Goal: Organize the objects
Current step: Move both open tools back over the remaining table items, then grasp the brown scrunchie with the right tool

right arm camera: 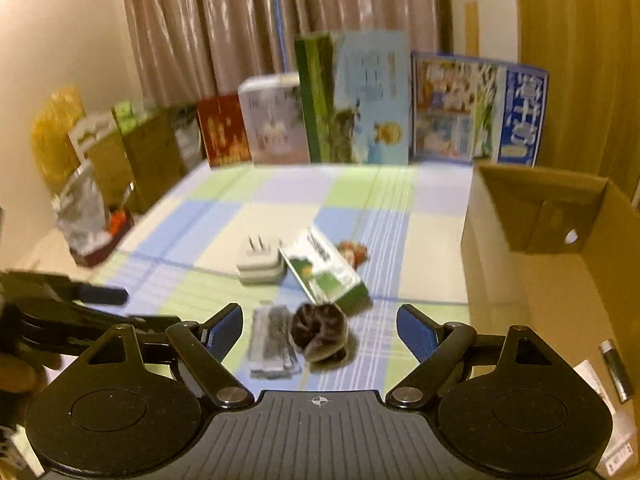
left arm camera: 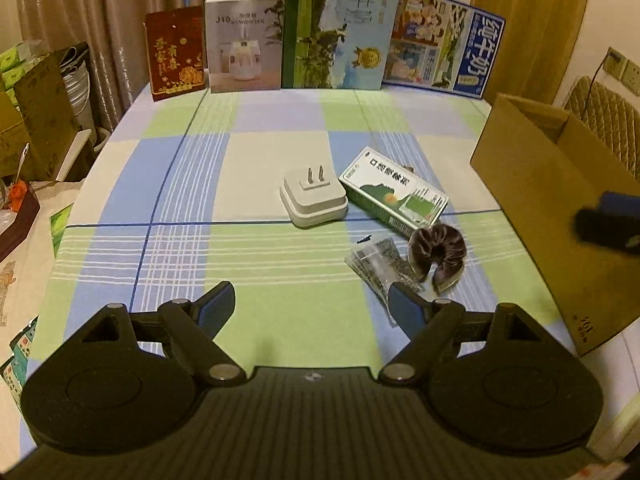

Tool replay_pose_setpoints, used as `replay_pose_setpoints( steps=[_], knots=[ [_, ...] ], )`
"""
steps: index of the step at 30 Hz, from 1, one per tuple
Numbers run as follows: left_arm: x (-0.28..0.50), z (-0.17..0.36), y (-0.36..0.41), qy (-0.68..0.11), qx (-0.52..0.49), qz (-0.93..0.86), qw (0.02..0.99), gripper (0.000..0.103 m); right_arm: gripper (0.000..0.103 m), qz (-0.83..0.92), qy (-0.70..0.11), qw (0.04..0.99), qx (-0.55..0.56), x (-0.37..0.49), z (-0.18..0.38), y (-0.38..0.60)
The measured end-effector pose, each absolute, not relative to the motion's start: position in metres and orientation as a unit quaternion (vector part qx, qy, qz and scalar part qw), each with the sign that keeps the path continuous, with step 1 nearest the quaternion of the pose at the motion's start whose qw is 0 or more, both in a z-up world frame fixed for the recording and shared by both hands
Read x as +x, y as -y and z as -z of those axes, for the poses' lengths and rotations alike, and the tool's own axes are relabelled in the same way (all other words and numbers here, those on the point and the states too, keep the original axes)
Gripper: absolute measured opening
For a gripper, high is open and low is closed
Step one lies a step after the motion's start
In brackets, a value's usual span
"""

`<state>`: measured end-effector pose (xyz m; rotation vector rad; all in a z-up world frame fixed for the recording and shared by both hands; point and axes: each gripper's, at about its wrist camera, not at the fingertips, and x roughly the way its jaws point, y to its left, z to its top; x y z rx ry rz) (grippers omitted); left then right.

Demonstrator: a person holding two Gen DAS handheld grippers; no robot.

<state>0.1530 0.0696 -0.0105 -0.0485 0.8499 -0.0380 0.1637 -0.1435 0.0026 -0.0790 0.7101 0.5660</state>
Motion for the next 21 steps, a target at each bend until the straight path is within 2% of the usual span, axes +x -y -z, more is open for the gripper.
replay_pose_setpoints(
  steps=[8, 14, 19, 21],
  knots=[
    [0.175, 0.025, -0.059, -0.426, 0.008, 0.036, 0.904, 0.081, 0.063, -0.272, -0.4, 0.872, -0.068, 0.206, 0.05, 0.128],
    [0.189, 0.031, -0.061, -0.431, 0.006, 0.035, 0.902, 0.081, 0.058, -0.289, -0.416, 0.857, -0.093, 0.223, 0.073, 0.11],
    [0.197, 0.04, -0.064, -0.439, -0.004, 0.031, 0.898, 0.081, 0.038, -0.282, -0.433, 0.852, -0.088, 0.234, 0.082, 0.107],
    [0.199, 0.041, -0.063, -0.44, -0.005, 0.033, 0.897, 0.081, 0.025, -0.281, -0.438, 0.85, -0.084, 0.237, 0.082, 0.106]
  ],
)
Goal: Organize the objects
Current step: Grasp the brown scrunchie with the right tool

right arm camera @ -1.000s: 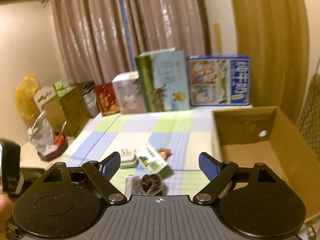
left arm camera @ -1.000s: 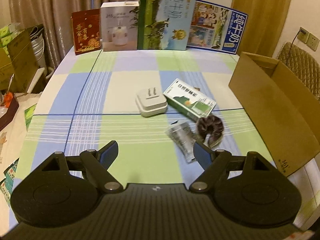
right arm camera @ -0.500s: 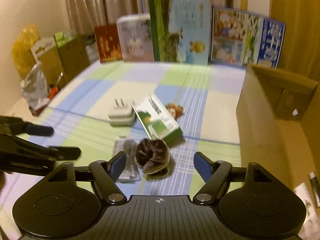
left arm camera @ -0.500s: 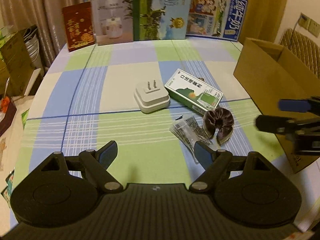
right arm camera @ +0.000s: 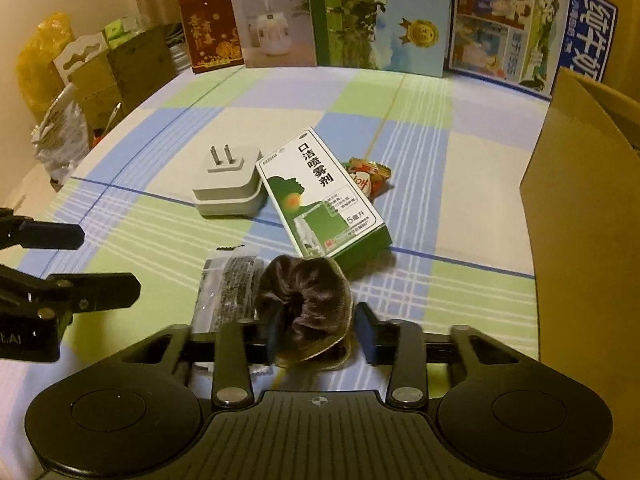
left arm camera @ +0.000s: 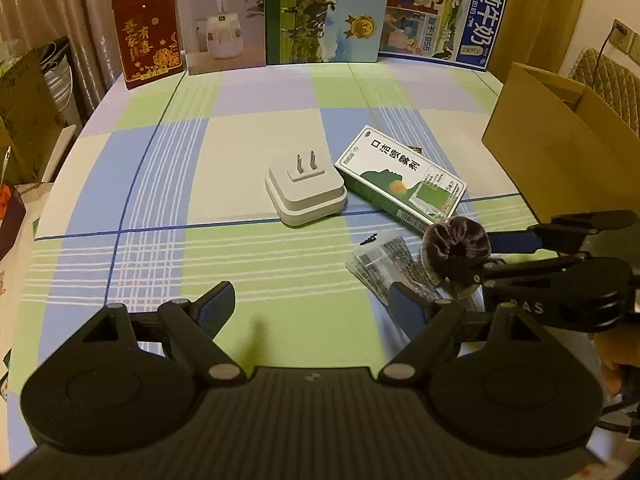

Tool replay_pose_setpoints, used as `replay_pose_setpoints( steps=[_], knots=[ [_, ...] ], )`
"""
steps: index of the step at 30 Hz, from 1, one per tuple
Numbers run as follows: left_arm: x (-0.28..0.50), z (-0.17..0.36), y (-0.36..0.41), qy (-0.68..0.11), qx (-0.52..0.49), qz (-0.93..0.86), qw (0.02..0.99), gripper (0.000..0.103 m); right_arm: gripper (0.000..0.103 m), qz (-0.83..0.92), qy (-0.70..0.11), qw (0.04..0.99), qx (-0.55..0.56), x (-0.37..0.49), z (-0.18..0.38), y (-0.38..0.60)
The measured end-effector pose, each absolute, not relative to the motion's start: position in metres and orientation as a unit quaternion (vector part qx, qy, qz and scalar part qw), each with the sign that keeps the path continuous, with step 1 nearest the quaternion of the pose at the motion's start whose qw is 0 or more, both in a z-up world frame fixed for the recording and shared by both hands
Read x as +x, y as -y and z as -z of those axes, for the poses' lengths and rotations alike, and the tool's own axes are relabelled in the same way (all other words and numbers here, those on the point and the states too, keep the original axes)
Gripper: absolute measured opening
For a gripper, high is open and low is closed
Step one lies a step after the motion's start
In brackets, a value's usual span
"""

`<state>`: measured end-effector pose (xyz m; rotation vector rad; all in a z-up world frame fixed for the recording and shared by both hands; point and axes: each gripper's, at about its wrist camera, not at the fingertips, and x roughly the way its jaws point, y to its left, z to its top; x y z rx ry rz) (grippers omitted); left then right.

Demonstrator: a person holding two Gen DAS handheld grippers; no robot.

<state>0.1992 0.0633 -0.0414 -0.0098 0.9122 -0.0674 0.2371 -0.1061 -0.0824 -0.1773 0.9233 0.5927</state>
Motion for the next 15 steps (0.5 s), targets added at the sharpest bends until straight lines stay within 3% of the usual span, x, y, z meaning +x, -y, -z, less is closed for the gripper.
replay_pose_setpoints(
  steps=[5, 15],
  knots=[
    [0.202, 0.042, -0.058, -0.439, -0.007, 0.036, 0.898, 0.081, 0.011, -0.262, -0.443, 0.854, -0.077, 0.238, 0.079, 0.107],
    [0.209, 0.053, -0.048, -0.449, -0.016, 0.049, 0.892, 0.081, 0.01, -0.219, -0.44, 0.87, -0.029, 0.247, 0.062, 0.135]
  ],
)
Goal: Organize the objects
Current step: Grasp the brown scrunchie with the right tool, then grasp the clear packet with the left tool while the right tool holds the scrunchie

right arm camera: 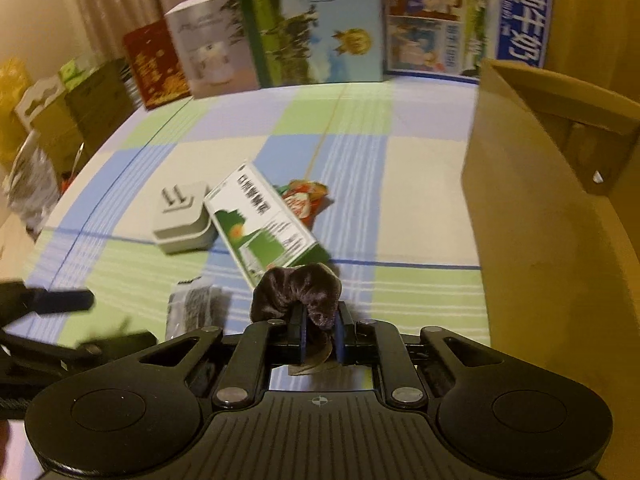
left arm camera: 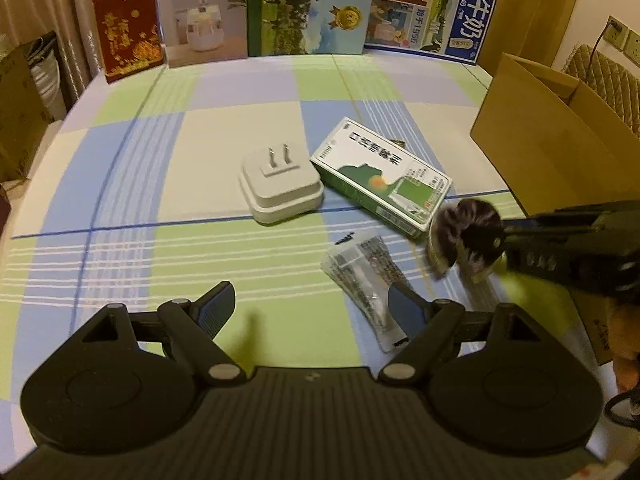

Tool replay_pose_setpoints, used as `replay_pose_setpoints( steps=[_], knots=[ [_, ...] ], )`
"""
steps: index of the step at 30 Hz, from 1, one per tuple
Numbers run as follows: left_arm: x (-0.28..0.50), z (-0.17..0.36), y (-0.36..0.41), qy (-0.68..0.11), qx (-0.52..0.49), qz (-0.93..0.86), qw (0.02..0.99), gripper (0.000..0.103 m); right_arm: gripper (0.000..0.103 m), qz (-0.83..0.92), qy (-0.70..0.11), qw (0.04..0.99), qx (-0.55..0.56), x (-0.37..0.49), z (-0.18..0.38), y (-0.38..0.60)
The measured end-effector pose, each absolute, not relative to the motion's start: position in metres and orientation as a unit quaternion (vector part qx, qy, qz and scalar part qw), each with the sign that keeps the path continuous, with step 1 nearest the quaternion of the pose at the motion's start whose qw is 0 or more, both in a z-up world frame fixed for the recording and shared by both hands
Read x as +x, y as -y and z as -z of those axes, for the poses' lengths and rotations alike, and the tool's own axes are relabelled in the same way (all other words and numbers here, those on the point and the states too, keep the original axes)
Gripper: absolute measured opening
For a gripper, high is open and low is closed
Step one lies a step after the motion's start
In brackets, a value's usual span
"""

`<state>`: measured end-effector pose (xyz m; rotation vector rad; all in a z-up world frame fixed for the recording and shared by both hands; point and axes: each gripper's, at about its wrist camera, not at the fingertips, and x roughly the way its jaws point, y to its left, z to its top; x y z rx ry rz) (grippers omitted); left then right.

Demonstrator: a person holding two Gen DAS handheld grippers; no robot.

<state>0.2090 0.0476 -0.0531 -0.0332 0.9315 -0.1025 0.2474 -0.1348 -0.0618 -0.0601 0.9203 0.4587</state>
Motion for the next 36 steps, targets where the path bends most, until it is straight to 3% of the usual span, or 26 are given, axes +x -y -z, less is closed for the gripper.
replay_pose_setpoints(
  steps=[5, 13, 18, 23, 34, 36],
  knots=[
    [0.22, 0.062, -0.033, -0.455, -0.026, 0.064, 0.888, 0.08, 0.01, -0.218, -0.441, 0.87, -0.024, 0.249, 0.061, 0.138],
    [0.243, 0.083, -0.011, -0.474, -0.021, 0.074, 0.877, 0.071, 0.01, -0.216, -0.446, 0.868, -0.025, 0.252, 0.066, 0.146],
    [0.247, 0.088, -0.011, -0.477, -0.012, 0.078, 0.875, 0.059, 0.01, -0.223, -0.449, 0.865, -0.025, 0.252, 0.065, 0.145],
    [0.241, 0.084, -0.018, -0.485, 0.015, 0.078, 0.871, 0.036, 0.01, -0.232, -0.449, 0.862, -0.028, 0.247, 0.064, 0.138],
    [0.242, 0.087, -0.022, -0.482, 0.034, 0.074, 0.872, 0.036, 0.01, -0.237, -0.455, 0.858, -0.035, 0.245, 0.067, 0.132],
    [0.242, 0.086, -0.021, -0.483, 0.036, 0.075, 0.872, 0.032, 0.01, -0.238, -0.454, 0.858, -0.036, 0.245, 0.066, 0.131]
  ],
)
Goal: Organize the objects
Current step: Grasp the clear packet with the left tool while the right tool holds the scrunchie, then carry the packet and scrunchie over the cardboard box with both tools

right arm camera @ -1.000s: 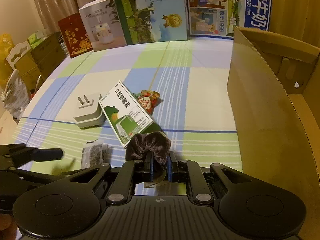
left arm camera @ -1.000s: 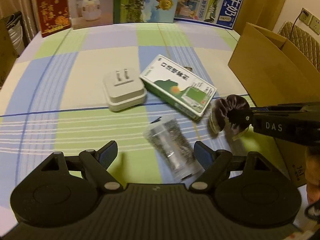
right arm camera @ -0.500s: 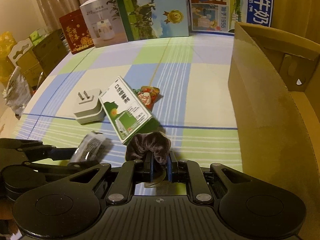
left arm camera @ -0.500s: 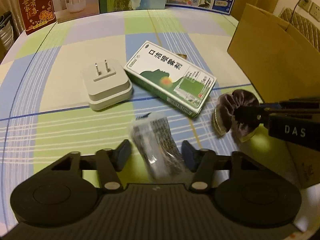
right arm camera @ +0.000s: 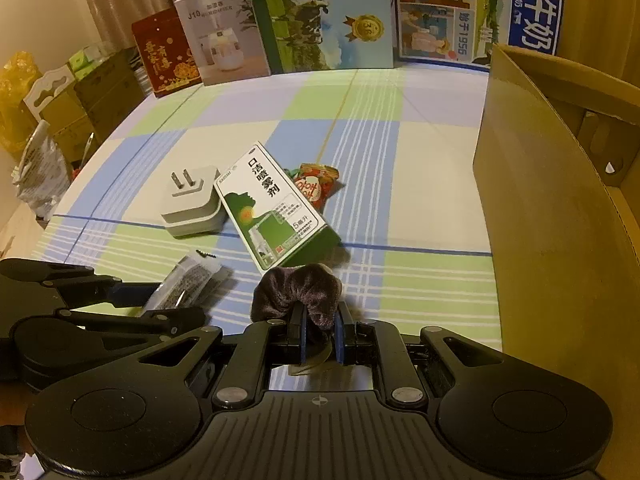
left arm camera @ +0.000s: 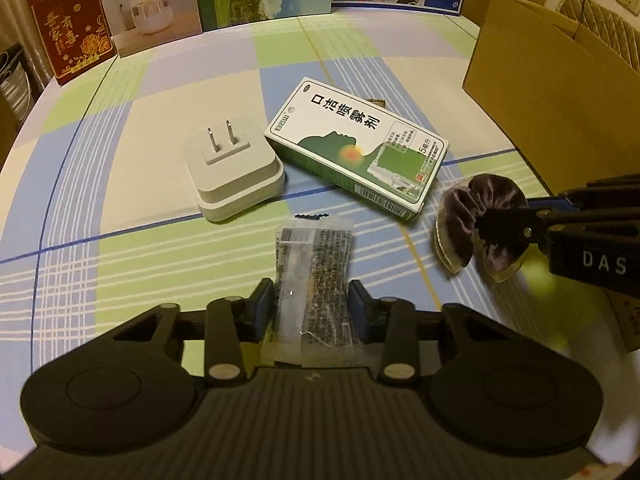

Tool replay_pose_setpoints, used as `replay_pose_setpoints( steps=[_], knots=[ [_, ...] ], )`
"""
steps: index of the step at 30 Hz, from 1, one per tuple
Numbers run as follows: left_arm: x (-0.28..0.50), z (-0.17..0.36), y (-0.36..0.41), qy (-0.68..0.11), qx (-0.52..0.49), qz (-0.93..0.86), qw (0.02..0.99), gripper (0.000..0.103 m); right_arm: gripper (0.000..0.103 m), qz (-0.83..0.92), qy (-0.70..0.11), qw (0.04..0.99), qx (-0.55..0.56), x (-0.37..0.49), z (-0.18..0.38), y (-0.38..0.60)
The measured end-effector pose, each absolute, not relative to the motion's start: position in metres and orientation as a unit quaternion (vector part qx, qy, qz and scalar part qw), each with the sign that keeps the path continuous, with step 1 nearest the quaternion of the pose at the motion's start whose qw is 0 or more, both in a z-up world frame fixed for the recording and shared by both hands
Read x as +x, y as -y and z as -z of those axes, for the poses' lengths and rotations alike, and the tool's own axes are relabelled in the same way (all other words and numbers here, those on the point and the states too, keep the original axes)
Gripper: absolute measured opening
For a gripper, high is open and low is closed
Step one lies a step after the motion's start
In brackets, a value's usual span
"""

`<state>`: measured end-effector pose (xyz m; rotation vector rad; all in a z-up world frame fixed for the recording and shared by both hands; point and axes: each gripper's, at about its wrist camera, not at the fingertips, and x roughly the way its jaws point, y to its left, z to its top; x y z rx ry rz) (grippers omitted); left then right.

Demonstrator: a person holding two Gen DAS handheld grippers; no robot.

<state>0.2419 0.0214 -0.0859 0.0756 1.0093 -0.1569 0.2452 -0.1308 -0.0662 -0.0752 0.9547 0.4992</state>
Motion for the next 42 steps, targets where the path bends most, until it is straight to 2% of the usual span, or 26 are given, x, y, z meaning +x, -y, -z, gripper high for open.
replay_pose_setpoints(
  steps=[18, 30, 42],
  knots=[
    [0.222, 0.038, -0.026, -0.462, 0.01, 0.07, 0.884, 0.031, 0.01, -0.241, -0.406, 0.881, -0.023, 0.214, 0.016, 0.14],
    [0.171, -0.019, -0.008, -0.417, 0.002, 0.091, 0.905, 0.031, 0.01, -0.227, -0.352, 0.908, -0.006, 0.158, -0.017, 0.178],
    [0.119, -0.036, 0.018, -0.402, 0.002, 0.105, 0.91, 0.031, 0.01, -0.217, -0.317, 0.923, 0.022, 0.11, -0.029, 0.222]
  ],
)
